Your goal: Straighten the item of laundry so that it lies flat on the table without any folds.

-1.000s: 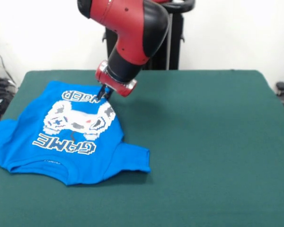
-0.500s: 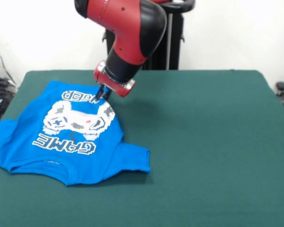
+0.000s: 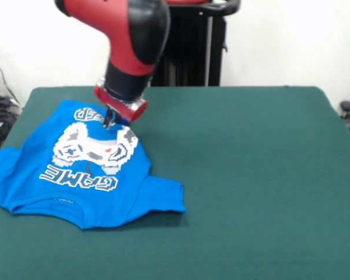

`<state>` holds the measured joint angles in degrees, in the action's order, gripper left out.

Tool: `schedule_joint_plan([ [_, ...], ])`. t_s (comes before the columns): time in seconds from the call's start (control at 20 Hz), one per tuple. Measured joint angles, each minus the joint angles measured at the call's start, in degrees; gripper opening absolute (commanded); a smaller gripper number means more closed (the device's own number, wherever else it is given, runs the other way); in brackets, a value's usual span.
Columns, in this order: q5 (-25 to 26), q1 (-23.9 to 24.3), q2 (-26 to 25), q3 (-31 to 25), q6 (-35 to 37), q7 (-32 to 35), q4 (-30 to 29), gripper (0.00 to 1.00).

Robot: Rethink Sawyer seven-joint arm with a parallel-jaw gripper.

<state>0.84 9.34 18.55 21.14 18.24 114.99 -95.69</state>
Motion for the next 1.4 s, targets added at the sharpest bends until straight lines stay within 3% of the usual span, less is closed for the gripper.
schedule_joint_plan([
  [0.45, -0.8, 6.2, 3.1, -4.2, 3.4, 0.0, 0.0, 0.00],
  [1.4, -0.8, 9.3, 3.4, -9.7, 7.5, 0.0, 0.0, 0.00],
])
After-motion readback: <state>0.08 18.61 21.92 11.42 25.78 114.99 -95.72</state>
